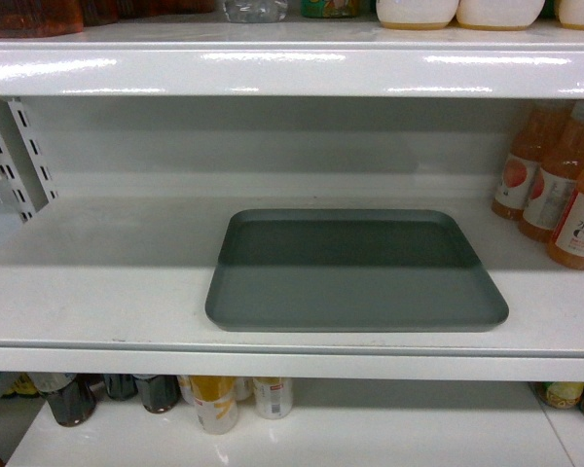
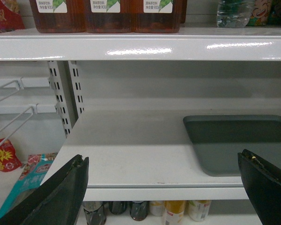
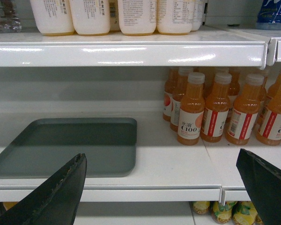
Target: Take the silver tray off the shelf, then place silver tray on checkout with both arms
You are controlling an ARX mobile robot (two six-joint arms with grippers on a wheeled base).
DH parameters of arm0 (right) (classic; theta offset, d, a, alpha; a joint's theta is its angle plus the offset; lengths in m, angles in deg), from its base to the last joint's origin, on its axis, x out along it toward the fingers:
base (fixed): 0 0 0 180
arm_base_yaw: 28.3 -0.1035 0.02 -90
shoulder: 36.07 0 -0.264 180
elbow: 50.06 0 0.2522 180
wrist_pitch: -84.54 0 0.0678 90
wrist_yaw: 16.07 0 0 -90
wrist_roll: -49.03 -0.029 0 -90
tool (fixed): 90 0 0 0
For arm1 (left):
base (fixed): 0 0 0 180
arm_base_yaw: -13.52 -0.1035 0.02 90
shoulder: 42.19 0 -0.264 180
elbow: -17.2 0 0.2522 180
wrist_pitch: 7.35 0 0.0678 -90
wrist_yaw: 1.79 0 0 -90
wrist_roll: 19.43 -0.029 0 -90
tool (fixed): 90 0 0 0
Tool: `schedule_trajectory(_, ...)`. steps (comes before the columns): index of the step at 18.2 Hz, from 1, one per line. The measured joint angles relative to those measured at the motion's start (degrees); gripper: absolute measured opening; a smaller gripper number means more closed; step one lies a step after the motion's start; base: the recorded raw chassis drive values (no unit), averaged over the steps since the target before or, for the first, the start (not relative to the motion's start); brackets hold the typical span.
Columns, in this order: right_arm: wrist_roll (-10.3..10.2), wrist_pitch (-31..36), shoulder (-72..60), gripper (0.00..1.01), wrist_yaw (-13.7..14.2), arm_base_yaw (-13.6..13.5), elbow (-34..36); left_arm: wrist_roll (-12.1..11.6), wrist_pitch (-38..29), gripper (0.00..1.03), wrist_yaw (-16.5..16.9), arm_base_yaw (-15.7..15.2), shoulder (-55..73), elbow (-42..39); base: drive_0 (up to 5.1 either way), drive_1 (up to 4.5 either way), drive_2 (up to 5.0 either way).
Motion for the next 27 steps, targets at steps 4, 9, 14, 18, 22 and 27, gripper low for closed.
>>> schedule_trajectory(4,0.0,0.0,0.0,0.98,0.0,0.0,0.0,0.0,0.0,0.98,0.0,0.0,0.0,0.0,0.0,0.00,0.0)
schedule_trajectory(9,0.0,0.0,0.0,0.98,0.0,0.0,0.0,0.0,0.0,0.98,0.0,0.0,0.0,0.0,0.0,0.00,0.0)
schedule_trajectory(14,0.0,0.0,0.0,0.98,0.0,0.0,0.0,0.0,0.0,0.98,0.0,0.0,0.0,0.0,0.0,0.00,0.0)
schedule_trajectory(18,0.0,0.0,0.0,0.98,0.0,0.0,0.0,0.0,0.0,0.98,0.0,0.0,0.0,0.0,0.0,0.00,0.0)
schedule_trajectory(22,0.0,0.0,0.0,0.98,0.0,0.0,0.0,0.0,0.0,0.98,0.0,0.0,0.0,0.0,0.0,0.00,0.0)
schedule_trajectory(27,0.0,0.0,0.0,0.98,0.0,0.0,0.0,0.0,0.0,0.98,0.0,0.0,0.0,0.0,0.0,0.00,0.0)
